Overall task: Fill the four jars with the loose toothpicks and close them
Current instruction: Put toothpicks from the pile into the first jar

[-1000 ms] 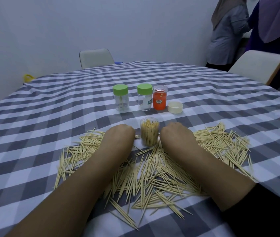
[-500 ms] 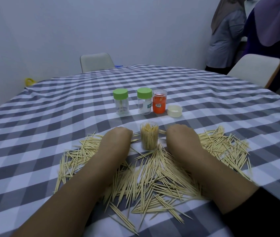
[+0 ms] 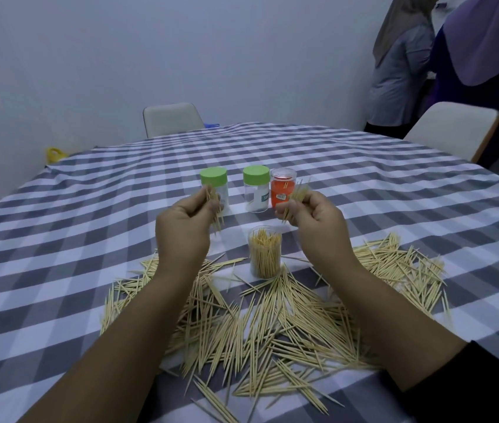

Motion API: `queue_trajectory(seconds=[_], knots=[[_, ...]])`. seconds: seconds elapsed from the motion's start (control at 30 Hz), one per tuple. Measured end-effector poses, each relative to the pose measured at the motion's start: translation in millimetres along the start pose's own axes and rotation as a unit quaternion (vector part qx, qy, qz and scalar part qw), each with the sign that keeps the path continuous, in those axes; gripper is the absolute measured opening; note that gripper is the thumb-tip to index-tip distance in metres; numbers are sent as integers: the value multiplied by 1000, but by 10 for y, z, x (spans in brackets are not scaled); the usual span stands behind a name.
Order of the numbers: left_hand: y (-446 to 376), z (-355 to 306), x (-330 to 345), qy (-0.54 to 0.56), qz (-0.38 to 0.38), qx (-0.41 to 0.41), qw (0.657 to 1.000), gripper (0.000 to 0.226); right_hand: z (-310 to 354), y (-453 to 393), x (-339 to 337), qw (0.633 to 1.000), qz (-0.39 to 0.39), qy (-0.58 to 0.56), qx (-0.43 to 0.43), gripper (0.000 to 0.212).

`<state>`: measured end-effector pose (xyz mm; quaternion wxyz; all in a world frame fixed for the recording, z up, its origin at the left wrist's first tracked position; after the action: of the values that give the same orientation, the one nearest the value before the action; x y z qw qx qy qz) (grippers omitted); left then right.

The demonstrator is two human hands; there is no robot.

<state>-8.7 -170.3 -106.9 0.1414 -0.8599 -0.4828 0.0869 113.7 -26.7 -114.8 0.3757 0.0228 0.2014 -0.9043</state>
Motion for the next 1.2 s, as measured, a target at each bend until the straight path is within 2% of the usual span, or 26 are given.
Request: queue_trajectory(seconds=[0.17, 0.27, 0.5, 0.67, 1.0, 1.2], knots=[[26, -133, 100, 176, -13, 0, 984, 35, 52, 16, 58, 998, -4, -60, -30, 19], [32, -98, 215, 215, 11, -28, 976, 38, 39, 26, 91, 997, 17, -70, -22, 19], [85, 63, 354, 145, 56, -48, 987, 32, -18, 57, 178, 996, 47, -72, 3, 14], [103, 131, 366, 116, 70, -50, 990, 39, -57, 69, 226, 997, 61, -49, 8, 10], [109, 213, 347, 70, 76, -82, 991, 25, -97, 98, 251, 998, 64, -14, 17, 12], [147, 205, 375, 61, 116, -90, 987, 15, -89, 118, 254, 993, 110, 3, 41, 34]])
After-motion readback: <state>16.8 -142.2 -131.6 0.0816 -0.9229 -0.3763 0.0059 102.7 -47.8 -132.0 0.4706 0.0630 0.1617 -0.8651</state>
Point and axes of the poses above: each hand's wrist, its own y-axis away from the middle knuckle, its own x-axis out of the palm, z = x × y, the point moved 3 cm from there along -y, towards the middle knuckle, and after that the axes turned 9 degrees about z, right-handed, at the moved point
